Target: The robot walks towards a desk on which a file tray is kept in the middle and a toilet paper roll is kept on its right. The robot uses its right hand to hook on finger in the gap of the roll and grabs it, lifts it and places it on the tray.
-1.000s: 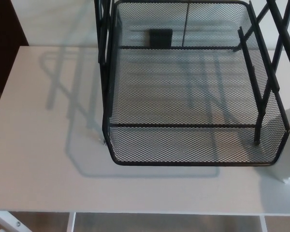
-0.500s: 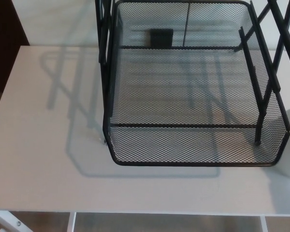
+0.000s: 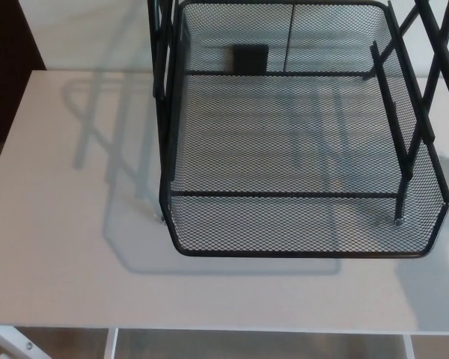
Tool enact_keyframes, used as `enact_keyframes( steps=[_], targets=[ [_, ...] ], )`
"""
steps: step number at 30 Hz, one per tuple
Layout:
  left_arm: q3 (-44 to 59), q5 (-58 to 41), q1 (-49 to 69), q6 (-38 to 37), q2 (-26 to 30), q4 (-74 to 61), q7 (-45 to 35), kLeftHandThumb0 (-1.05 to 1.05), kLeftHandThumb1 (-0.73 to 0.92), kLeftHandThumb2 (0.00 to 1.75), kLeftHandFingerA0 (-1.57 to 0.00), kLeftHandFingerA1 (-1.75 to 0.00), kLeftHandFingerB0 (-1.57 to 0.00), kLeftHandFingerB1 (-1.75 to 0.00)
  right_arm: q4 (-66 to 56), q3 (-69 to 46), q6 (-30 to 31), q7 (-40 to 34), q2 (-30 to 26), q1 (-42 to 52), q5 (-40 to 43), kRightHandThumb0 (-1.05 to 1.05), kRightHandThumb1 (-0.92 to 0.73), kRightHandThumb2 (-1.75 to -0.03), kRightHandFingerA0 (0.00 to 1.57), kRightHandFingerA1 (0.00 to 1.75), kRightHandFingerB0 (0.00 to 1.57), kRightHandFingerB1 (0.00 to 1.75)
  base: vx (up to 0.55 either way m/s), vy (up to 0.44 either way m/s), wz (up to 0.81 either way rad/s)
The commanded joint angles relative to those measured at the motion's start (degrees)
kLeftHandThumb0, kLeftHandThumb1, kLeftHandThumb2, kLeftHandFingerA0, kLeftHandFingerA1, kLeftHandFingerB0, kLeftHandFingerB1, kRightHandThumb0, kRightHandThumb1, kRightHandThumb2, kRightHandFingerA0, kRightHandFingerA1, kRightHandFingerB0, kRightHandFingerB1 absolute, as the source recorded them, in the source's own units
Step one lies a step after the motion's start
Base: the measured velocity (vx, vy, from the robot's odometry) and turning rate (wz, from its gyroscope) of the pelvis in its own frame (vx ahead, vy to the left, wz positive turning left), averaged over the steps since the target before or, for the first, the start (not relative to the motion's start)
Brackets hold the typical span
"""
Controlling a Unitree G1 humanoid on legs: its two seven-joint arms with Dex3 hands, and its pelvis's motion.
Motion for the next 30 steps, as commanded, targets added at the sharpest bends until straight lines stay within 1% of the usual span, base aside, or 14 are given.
enact_keyframes(
  steps=[1,3,4,5,10,14,18,19,21,23,24,27,29,30],
  targets=[
    [-0.1,1.1,0.5,-0.8,2.5,0.5,0.5,-0.71,0.92,0.69,-0.43,-0.56,-0.41,-0.43,-3.5,-8.0,-2.4,4.5,-0.8,-2.2,7.2,-0.12,-0.58,-0.8,1.02,1.37,1.0,0.79,0.0,0.0,0.0],
    [-0.3,1.3,0.4,-1.1,2.6,0.9,0.7,-0.71,0.92,0.7,-0.43,-0.58,-0.42,-0.44,-4.7,-9.4,-1.6,6.8,-0.9,-3.5,7.7,-0.17,-0.59,-0.8,1.0,1.46,1.0,0.8,0.0,0.0,0.0],
    [0.2,0.8,0.2,-0.3,2.4,0.7,1.4,-0.71,0.92,0.67,-0.53,-0.64,-0.46,-0.45,-5.4,-10.2,-1.9,6.8,-1.0,-5.3,8.2,-0.15,-0.53,-0.88,1.04,1.37,1.0,0.8,0.0,0.0,0.0],
    [0.1,0.9,0.4,-0.2,2.3,0.5,1.6,-0.71,0.92,0.68,-0.53,-0.64,-0.46,-0.45,-6.1,-10.4,-1.8,7.3,-1.0,-6.2,8.1,-0.15,-0.54,-0.85,1.02,1.48,1.01,0.78,0.0,0.0,0.0],
    [0.5,0.6,1.3,0.3,2.1,-0.9,1.5,-0.71,0.92,0.67,-0.48,-0.6,-0.45,-0.44,-6.4,-10.1,-3.0,8.7,-1.4,-11.7,7.6,-0.2,-0.54,-0.8,1.06,1.47,1.01,0.77,0.0,0.0,0.0],
    [1.6,-0.7,2.8,2.4,1.4,-4.1,1.3,-0.7,0.92,0.67,-0.47,-0.64,-0.44,-0.47,-5.8,-6.0,-5.2,11.2,-1.3,-20.9,8.6,-0.18,-0.54,-0.69,1.0,1.66,0.97,0.7,0.0,0.0,0.0],
    [1.4,0.0,2.8,1.7,1.5,-3.6,1.2,-0.7,0.92,0.67,-0.45,-0.59,-0.45,-0.46,-6.1,-0.3,-4.1,18.2,-1.3,-28.1,9.8,-0.23,-0.58,-0.79,1.0,1.55,0.97,0.75,0.0,0.0,0.0],
    [2.2,-0.8,2.5,2.5,1.3,-3.2,1.4,-0.7,0.9,0.66,-0.46,-0.61,-0.47,-0.46,-6.7,1.2,-2.0,20.7,-1.0,-30.0,10.3,-0.27,-0.59,-0.75,1.07,1.38,0.97,0.68,0.0,0.0,0.0],
    [1.7,-0.4,3.0,2.7,1.5,-4.3,1.0,-0.7,0.92,0.68,-0.42,-0.57,-0.43,-0.44,-6.6,4.1,-2.0,23.7,-0.7,-33.2,10.6,-0.26,-0.55,-0.76,1.01,1.47,0.95,0.77,0.0,0.0,0.0],
    [1.5,-0.1,3.4,2.7,1.5,-5.1,1.0,-0.75,0.77,0.82,-0.44,-0.62,-0.42,-0.5,-5.1,7.5,-3.6,24.9,0.9,-36.5,10.5,-0.23,-0.52,-0.79,1.01,1.54,0.97,0.78,0.0,0.0,0.0],
    [1.3,0.0,3.7,2.6,1.6,-5.5,0.7,-0.7,0.92,0.67,-0.44,-0.58,-0.45,-0.45,-4.0,9.2,-3.5,26.2,1.7,-37.9,10.7,-0.22,-0.5,-0.8,1.04,1.42,0.98,0.78,0.0,0.0,0.0],
    [1.9,-0.6,3.8,2.1,0.9,-4.9,1.0,-0.69,0.91,0.67,-0.43,-0.59,-0.45,-0.46,-1.1,14.6,-4.7,30.6,2.8,-41.0,10.1,-0.22,-0.45,-1.01,1.11,1.13,0.93,0.86,0.0,0.0,0.0],
    [0.2,1.3,4.3,0.5,1.3,-5.0,1.0,-0.69,0.92,0.7,-0.42,-0.59,-0.42,-0.46,0.8,17.2,-5.7,33.7,3.1,-42.7,10.8,-0.21,-0.48,-1.01,1.1,1.16,0.94,0.89,0.0,0.0,0.0],
    [0.6,1.0,3.9,0.7,1.2,-4.3,1.3,-0.7,0.92,0.67,-0.45,-0.61,-0.46,-0.46,1.9,18.4,-6.9,35.5,2.9,-43.3,11.5,-0.18,-0.56,-0.86,1.04,1.17,0.96,0.78,0.0,0.0,0.0]
  ],
)
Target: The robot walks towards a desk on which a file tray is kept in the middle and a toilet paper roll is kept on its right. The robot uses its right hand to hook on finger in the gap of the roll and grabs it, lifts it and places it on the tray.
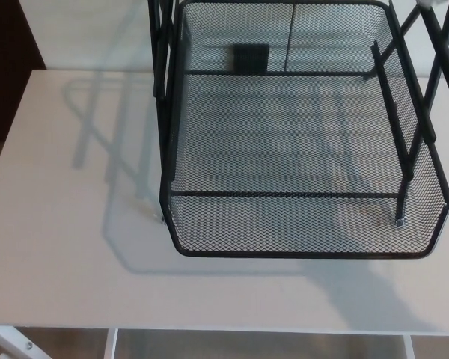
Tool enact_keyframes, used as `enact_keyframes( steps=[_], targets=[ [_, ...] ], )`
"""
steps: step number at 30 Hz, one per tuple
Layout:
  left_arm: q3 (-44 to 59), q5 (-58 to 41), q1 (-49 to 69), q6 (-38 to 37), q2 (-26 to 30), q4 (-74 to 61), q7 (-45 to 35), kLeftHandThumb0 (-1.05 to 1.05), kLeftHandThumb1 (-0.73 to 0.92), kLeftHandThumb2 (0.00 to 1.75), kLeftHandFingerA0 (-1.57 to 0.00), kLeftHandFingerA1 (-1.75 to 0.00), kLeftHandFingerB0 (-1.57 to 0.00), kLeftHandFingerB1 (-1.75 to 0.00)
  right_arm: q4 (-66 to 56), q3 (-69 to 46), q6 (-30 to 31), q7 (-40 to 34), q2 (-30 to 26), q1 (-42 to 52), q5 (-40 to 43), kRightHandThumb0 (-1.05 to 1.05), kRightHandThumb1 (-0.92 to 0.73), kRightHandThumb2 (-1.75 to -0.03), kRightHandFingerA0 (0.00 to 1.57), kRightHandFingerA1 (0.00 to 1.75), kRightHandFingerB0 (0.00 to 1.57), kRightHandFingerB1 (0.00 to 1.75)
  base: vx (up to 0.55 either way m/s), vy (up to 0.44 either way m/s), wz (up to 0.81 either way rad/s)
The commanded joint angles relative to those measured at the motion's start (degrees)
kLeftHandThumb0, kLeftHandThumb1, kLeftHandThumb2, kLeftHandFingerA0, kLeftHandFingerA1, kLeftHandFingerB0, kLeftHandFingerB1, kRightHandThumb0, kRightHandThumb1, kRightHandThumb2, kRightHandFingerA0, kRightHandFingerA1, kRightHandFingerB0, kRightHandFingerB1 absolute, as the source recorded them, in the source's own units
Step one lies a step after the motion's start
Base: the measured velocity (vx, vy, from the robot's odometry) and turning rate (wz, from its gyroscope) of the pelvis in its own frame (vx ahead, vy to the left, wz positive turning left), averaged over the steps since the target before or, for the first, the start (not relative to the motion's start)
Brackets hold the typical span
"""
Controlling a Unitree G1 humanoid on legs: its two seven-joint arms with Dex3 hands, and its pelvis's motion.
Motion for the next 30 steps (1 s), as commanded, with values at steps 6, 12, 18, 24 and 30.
enact_keyframes(
  steps=[6,12,18,24,30],
  targets=[
    [-0.6,0.6,0.8,0.9,0.5,-0.2,-0.2,-0.71,0.92,0.68,-0.42,-0.61,-0.45,-0.46,5.4,16.5,-1.1,26.2,3.2,-8.0,4.1,-0.18,-0.62,-0.78,0.96,1.35,0.95,0.83,0.0,0.0,0.0],
    [-1.3,1.2,0.9,-0.2,0.1,-0.1,0.2,-0.76,0.78,0.83,-0.44,-0.63,-0.41,-0.5,6.1,21.9,-1.6,27.8,6.1,-6.1,2.6,-0.2,-0.6,-0.83,0.96,1.44,0.98,0.95,0.0,0.0,0.0],
    [0.2,-0.5,0.9,1.9,-0.5,-1.1,0.6,-0.68,0.9,0.67,-0.45,-0.62,-0.46,-0.47,6.3,26.1,-2.4,28.4,8.4,-5.4,0.4,-0.19,-0.64,-0.89,0.96,1.48,0.96,0.98,0.0,0.0,0.0],
    [0.0,-0.6,1.5,3.5,-0.4,-2.8,0.3,-0.7,0.91,0.67,-0.47,-0.67,-0.45,-0.46,6.8,26.6,-3.0,28.7,9.6,-6.0,0.2,-0.2,-0.65,-0.84,0.93,1.52,0.92,1.01,0.0,0.0,0.0],
    [-0.8,0.5,0.3,0.2,-0.1,1.5,0.1,-0.7,0.91,0.67,-0.44,-0.77,-0.47,-0.48,5.3,26.3,-1.8,30.6,9.9,-6.3,-0.6,-0.19,-0.63,-0.86,0.92,1.6,0.93,0.92,0.0,0.0,0.0]
  ],
)
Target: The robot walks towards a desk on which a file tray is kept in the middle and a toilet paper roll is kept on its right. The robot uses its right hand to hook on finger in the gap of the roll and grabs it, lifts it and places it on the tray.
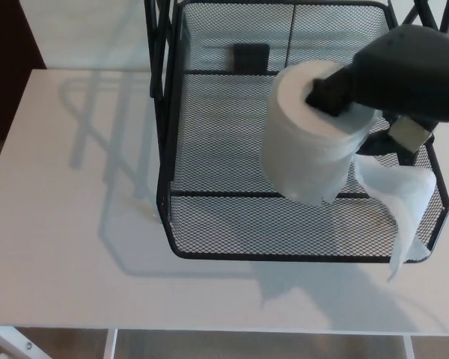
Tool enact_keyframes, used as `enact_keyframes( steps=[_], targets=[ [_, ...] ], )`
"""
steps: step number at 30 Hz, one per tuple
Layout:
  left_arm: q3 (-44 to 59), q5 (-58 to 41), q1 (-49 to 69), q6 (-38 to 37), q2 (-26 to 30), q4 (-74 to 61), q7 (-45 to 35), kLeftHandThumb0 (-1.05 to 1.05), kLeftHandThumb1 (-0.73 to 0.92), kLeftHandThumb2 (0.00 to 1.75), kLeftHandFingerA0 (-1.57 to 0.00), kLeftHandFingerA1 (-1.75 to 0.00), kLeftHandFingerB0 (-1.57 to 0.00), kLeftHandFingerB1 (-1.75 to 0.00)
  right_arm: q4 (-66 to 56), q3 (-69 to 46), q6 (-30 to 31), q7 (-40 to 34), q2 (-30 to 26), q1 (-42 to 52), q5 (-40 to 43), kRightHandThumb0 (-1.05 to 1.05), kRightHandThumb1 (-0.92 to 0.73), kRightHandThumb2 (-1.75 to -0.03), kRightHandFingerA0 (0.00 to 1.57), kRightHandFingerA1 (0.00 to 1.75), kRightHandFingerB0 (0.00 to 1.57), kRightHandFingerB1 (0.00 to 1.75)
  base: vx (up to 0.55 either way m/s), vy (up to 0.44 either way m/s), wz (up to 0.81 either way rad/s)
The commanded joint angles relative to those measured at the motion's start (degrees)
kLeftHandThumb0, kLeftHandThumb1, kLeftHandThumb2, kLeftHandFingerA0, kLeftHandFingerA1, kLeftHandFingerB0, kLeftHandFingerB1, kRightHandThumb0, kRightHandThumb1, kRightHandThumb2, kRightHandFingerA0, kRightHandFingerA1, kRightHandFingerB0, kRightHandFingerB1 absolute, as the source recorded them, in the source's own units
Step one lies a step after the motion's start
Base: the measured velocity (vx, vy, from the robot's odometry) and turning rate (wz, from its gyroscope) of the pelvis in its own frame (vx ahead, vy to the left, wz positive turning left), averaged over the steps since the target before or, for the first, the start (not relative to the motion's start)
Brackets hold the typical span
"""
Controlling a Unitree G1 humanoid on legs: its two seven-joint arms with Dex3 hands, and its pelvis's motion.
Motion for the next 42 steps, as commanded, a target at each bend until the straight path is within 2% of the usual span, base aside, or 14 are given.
enact_keyframes(
  steps=[1,2,3,4,7,8,9,12,16,18,31,34,37,42],
  targets=[
    [-0.2,0.6,-0.5,0.5,0.2,2.1,0.5,-0.7,0.91,0.67,-0.46,-0.67,-0.47,-0.47,-0.8,1.0,-0.1,7.3,0.3,-0.8,-1.0,-0.19,-0.62,-0.85,0.91,1.61,0.93,0.86,0.0,0.0,0.0],
    [-0.2,0.5,-0.6,0.5,0.2,2.3,0.5,-0.7,0.91,0.67,-0.46,-0.67,-0.47,-0.47,-0.8,0.9,-0.1,7.5,0.3,-0.7,-1.1,-0.19,-0.62,-0.85,0.91,1.61,0.93,0.86,0.0,0.0,0.0],
    [-0.6,0.9,0.2,0.7,0.4,0.8,0.3,-0.65,0.74,1.14,-0.4,-0.65,-0.36,-0.57,-1.2,0.9,0.3,8.4,0.2,-1.1,-1.3,-0.19,-0.62,-0.89,0.9,1.62,0.94,0.82,0.0,0.0,0.0],
    [0.3,-0.2,0.4,1.7,0.1,0.2,0.4,-0.7,0.9,0.67,-0.43,-0.66,-0.48,-0.46,-1.8,1.0,1.4,10.1,0.1,-1.6,-1.7,-0.2,-0.62,-0.87,0.9,1.65,0.93,0.8,0.0,0.0,0.0],
    [0.8,-0.8,0.3,3.5,0.0,-0.4,0.7,-0.69,0.89,0.66,-0.45,-0.8,-0.49,-0.48,-3.9,2.8,7.8,21.5,-1.2,-6.1,-2.0,-0.38,-0.68,-0.62,0.79,1.43,0.61,0.47,0.0,0.0,0.0],
    [0.8,-0.7,0.8,2.4,-0.1,-0.5,0.3,-0.76,0.74,0.87,-0.47,-0.73,-0.43,-0.52,-4.0,3.1,11.3,26.2,-1.3,-8.3,-0.4,-0.47,-0.61,-0.58,0.96,0.97,0.39,0.37,0.0,0.0,0.0],
    [0.3,-0.1,0.4,2.1,0.0,0.2,0.9,-0.71,0.9,0.67,-0.49,-0.74,-0.48,-0.46,-3.8,3.6,14.7,31.1,-1.4,-10.7,0.9,-0.56,-0.45,-0.8,0.92,0.88,0.2,0.45,0.0,0.0,0.0],
    [0.3,-0.1,0.4,1.7,0.1,0.6,0.8,-0.7,0.9,0.67,-0.5,-0.72,-0.47,-0.46,-2.9,4.2,18.9,37.8,-1.8,-14.7,3.0,-0.58,-0.35,-0.79,0.87,0.76,0.0,0.36,0.0,0.0,0.0],
    [0.2,-0.2,1.4,1.9,0.1,-1.2,0.2,-0.69,0.91,0.67,-0.41,-0.64,-0.44,-0.47,-2.3,5.1,23.0,44.3,-2.4,-19.0,3.6,-0.5,-0.51,-0.55,0.74,0.64,0.07,0.3,0.0,0.0,0.0],
    [0.1,0.0,1.6,1.4,0.1,-1.3,0.3,-0.7,0.91,0.67,-0.45,-0.68,-0.46,-0.47,-1.6,5.0,23.8,47.5,-2.7,-22.1,4.9,-0.57,-0.45,-0.75,0.67,0.66,0.06,0.38,0.0,0.0,0.0],
    [0.0,0.2,1.7,1.8,0.1,-1.1,0.6,-0.7,0.92,0.67,-0.47,-0.64,-0.46,-0.47,0.3,4.5,29.3,53.7,-0.9,-29.7,7.5,-0.48,-0.59,-0.59,0.87,0.81,0.26,0.3,0.0,0.0,0.0],
    [0.7,-0.5,2.2,1.7,0.1,-1.3,0.2,-0.7,0.91,0.67,-0.45,-0.62,-0.44,-0.47,1.6,4.4,28.4,54.2,-0.5,-30.6,7.8,-0.56,-0.47,-0.81,0.91,0.89,0.22,0.44,0.0,0.0,0.0],
    [0.9,-0.9,2.5,2.5,-0.1,-2.0,0.1,-0.71,0.9,0.67,-0.42,-0.6,-0.44,-0.46,3.5,3.3,29.8,54.3,-0.3,-32.6,8.0,-0.44,-0.59,-0.58,0.87,0.89,0.29,0.33,0.0,0.0,0.0],
    [0.0,0.0,3.7,1.4,0.2,-3.2,-0.4,-0.71,0.92,0.68,-0.39,-0.58,-0.4,-0.46,5.8,1.1,31.5,54.8,-1.1,-35.0,9.5,-0.51,-0.45,-0.79,0.72,0.76,0.24,0.45,0.0,0.0,0.0]
  ],
)
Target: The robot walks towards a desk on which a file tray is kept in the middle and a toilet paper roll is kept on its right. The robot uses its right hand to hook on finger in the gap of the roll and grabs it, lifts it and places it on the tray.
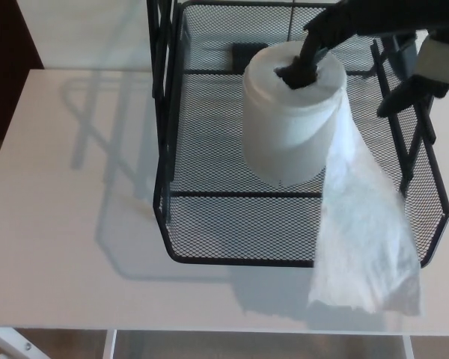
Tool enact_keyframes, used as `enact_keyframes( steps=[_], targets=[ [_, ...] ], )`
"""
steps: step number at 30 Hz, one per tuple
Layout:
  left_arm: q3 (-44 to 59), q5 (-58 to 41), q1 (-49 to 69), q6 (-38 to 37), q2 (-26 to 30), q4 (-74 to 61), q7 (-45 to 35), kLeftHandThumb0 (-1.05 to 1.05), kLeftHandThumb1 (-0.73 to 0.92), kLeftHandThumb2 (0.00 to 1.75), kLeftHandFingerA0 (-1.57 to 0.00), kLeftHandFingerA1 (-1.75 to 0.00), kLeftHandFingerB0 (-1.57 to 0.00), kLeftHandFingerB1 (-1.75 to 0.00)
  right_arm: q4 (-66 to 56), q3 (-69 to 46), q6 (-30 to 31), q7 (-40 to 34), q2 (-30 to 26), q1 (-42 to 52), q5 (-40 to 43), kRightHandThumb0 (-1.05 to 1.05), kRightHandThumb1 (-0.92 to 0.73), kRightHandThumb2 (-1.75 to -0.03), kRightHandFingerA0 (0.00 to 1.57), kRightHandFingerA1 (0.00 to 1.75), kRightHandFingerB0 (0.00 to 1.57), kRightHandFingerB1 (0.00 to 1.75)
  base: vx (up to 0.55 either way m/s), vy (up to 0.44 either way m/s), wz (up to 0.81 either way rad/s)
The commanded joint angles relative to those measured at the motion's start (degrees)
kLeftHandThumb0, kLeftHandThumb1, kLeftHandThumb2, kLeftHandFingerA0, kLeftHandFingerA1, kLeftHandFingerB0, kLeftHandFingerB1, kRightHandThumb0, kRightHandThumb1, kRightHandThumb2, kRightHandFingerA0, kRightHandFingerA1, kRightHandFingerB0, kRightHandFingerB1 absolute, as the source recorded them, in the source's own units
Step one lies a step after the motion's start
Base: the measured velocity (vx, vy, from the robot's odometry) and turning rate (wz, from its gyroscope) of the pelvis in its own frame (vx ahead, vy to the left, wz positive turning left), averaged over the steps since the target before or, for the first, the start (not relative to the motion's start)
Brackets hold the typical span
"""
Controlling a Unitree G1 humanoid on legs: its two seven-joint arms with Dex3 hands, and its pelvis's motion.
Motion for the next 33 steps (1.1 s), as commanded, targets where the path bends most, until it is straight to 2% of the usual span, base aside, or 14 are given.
enact_keyframes(
  steps=[1,2,8,10,11,13,14,17,18,20,21,24,30,33],
  targets=[
    [0.8,-0.7,3.0,1.1,0.1,-3.1,-0.9,-0.7,0.92,0.67,-0.39,-0.65,-0.42,-0.49,5.1,-3.7,17.4,21.1,-2.2,-13.5,7.9,-0.47,-0.61,-0.6,0.79,0.7,0.32,0.32,0.0,0.0,0.0],
    [1.7,-1.8,2.8,2.4,-0.1,-3.3,-1.1,-0.71,0.9,0.67,-0.4,-0.62,-0.42,-0.48,6.0,-4.7,15.9,21.2,-3.1,-14.2,8.7,-0.54,-0.46,-0.81,0.75,0.74,0.23,0.44,0.0,0.0,0.0],
    [1.4,-1.0,2.1,3.0,0.0,-2.6,0.2,-0.76,0.74,0.87,-0.45,-0.72,-0.4,-0.53,8.3,-12.5,20.9,19.7,-10.0,-14.1,10.6,-0.47,-0.59,-0.6,0.8,0.73,0.33,0.34,0.0,0.0,0.0],
    [1.3,-0.9,2.2,2.7,0.0,-2.7,0.2,-0.7,0.9,0.66,-0.44,-0.7,-0.44,-0.48,8.7,-15.8,23.1,19.6,-11.6,-13.4,12.9,-0.46,-0.58,-0.57,0.8,0.75,0.35,0.33,0.0,0.0,0.0],
    [0.9,-0.6,2.1,2.6,0.0,-1.5,0.0,-0.66,0.73,1.13,-0.42,-0.68,-0.33,-0.57,10.3,-26.0,25.0,17.9,-16.8,-8.7,17.9,-0.43,-0.57,-0.58,0.83,1.29,0.33,0.32,0.0,0.0,0.0],
    [0.8,-0.6,2.2,2.2,0.1,-1.6,-0.4,-0.66,0.73,1.13,-0.42,-0.68,-0.33,-0.57,11.3,-31.7,25.0,17.0,-18.7,-5.9,20.7,-0.43,-0.57,-0.58,0.83,1.29,0.33,0.32,0.0,0.0,0.0],
    [0.4,-0.1,2.4,2.3,0.2,-2.0,-0.2,-0.71,0.92,0.68,-0.39,-0.61,-0.42,-0.47,12.0,-34.5,22.3,16.1,-20.7,-3.4,20.8,-0.48,-0.56,-0.59,0.84,1.37,0.31,0.32,0.0,0.0,0.0],
    [-0.1,0.4,0.7,1.8,0.3,-0.7,-0.1,-0.71,0.92,0.67,-0.43,-0.65,-0.45,-0.49,13.0,-51.1,21.4,14.3,-25.3,7.3,21.7,-0.45,-0.49,-0.78,0.91,0.93,0.25,0.44,0.0,0.0,0.0],
    [-0.1,0.4,0.2,2.5,0.5,-0.6,-0.1,-0.71,0.91,0.67,-0.45,-0.67,-0.45,-0.47,10.3,-58.5,21.7,12.7,-24.3,11.8,20.5,-0.34,-0.61,-0.59,0.92,0.86,0.39,0.34,0.0,0.0,0.0],
    [-0.1,0.4,-0.3,3.0,0.9,-0.1,0.0,-0.71,0.92,0.67,-0.44,-0.65,-0.45,-0.46,12.7,-67.0,16.8,12.5,-23.6,17.3,21.5,-0.35,-0.64,-0.59,0.86,0.84,0.35,0.33,0.0,0.0,0.0],
    [0.2,0.0,0.3,2.9,0.6,-1.2,-0.1,-0.69,0.91,0.67,-0.46,-0.65,-0.44,-0.47,12.0,-74.6,17.2,11.8,-22.8,22.8,18.2,-0.49,-0.57,-0.58,0.84,1.2,0.35,0.32,0.0,0.0,0.0],
    [0.1,0.2,0.4,3.1,0.7,-1.9,-0.1,-0.7,0.91,0.67,-0.43,-0.65,-0.45,-0.48,10.3,-90.8,13.3,7.3,-19.4,36.3,11.7,-0.45,-0.59,-0.6,0.85,0.77,0.37,0.33,0.0,0.0,0.0],
    [0.1,0.1,-0.5,2.9,0.4,-1.2,0.2,-0.69,0.91,0.67,-0.43,-0.59,-0.44,-0.45,22.9,-107.9,-5.9,-14.8,-11.4,60.1,14.8,-0.59,-0.46,-0.81,0.93,0.74,0.38,0.48,0.0,0.0,0.0],
    [-0.3,0.6,-0.6,2.9,0.7,-0.6,0.3,-0.76,0.76,0.84,-0.45,-0.64,-0.4,-0.5,25.9,-109.1,-8.3,-22.7,-7.7,65.3,17.0,-0.53,-0.58,-0.59,0.96,0.75,0.43,0.37,0.0,0.0,0.0]
  ],
)
